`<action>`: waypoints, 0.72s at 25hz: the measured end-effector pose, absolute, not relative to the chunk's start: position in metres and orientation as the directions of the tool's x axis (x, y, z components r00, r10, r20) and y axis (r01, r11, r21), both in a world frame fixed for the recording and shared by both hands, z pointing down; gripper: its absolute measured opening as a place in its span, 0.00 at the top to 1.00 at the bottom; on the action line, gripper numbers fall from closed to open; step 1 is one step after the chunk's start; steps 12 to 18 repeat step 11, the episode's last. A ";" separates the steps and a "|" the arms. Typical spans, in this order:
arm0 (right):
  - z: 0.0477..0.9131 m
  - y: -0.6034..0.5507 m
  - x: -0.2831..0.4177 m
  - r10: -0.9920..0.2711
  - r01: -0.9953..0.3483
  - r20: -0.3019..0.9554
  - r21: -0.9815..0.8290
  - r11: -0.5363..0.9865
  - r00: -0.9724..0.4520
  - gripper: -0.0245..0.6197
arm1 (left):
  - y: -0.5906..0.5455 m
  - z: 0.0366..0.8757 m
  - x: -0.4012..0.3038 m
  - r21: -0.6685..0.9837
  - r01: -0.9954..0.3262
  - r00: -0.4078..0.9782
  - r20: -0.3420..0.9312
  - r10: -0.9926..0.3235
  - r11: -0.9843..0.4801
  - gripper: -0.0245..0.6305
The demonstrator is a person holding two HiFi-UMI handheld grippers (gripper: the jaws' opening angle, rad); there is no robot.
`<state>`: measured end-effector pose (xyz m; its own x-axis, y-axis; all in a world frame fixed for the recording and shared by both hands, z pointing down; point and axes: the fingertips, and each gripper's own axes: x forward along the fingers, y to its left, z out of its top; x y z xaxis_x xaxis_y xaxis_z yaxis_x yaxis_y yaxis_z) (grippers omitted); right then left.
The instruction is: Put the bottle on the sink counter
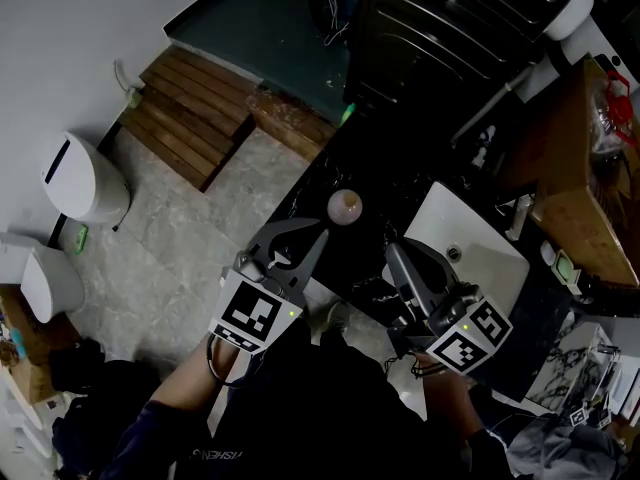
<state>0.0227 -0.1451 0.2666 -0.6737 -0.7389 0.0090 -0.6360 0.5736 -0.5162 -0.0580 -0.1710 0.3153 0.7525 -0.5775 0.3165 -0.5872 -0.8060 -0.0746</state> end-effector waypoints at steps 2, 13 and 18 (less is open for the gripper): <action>0.268 -0.146 0.024 -0.740 -0.637 0.012 -0.518 0.571 -0.673 0.92 | -0.172 0.315 -0.058 -0.076 -0.590 0.750 0.317 -0.581 -0.804 0.95; 0.271 -0.147 0.027 -0.739 -0.636 0.016 -0.521 0.569 -0.674 0.92 | -0.174 0.317 -0.055 -0.080 -0.595 0.745 0.319 -0.586 -0.800 0.95; 0.271 -0.147 0.027 -0.739 -0.636 0.016 -0.521 0.569 -0.674 0.92 | -0.174 0.317 -0.055 -0.080 -0.595 0.745 0.319 -0.586 -0.800 0.95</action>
